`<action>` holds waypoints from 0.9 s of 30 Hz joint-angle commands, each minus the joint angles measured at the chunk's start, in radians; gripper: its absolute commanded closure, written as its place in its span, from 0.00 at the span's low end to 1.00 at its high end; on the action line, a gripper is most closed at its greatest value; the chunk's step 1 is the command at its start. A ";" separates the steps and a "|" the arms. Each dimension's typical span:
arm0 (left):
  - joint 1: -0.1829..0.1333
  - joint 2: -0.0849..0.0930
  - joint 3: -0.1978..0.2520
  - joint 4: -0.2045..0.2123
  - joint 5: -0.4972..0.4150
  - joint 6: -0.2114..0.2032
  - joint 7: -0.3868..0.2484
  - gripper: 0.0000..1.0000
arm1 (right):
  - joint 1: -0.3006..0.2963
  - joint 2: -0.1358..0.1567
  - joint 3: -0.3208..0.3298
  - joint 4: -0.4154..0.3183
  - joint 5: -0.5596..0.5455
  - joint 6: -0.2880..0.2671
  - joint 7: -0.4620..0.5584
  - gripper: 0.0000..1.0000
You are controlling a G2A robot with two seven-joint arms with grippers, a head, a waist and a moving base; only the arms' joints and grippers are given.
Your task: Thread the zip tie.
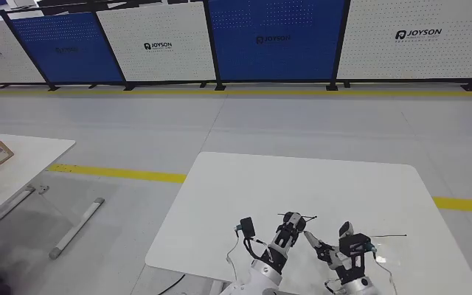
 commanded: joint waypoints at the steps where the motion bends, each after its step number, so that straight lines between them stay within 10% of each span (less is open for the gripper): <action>1: 0.001 0.000 0.000 -0.001 0.000 0.003 -0.002 1.00 | 0.003 0.000 -0.007 -0.002 0.010 -0.025 0.017 0.51; 27: -0.002 0.000 0.015 0.013 0.019 0.000 -0.011 1.00 | 0.033 0.005 -0.009 -0.030 0.118 -0.134 0.115 0.76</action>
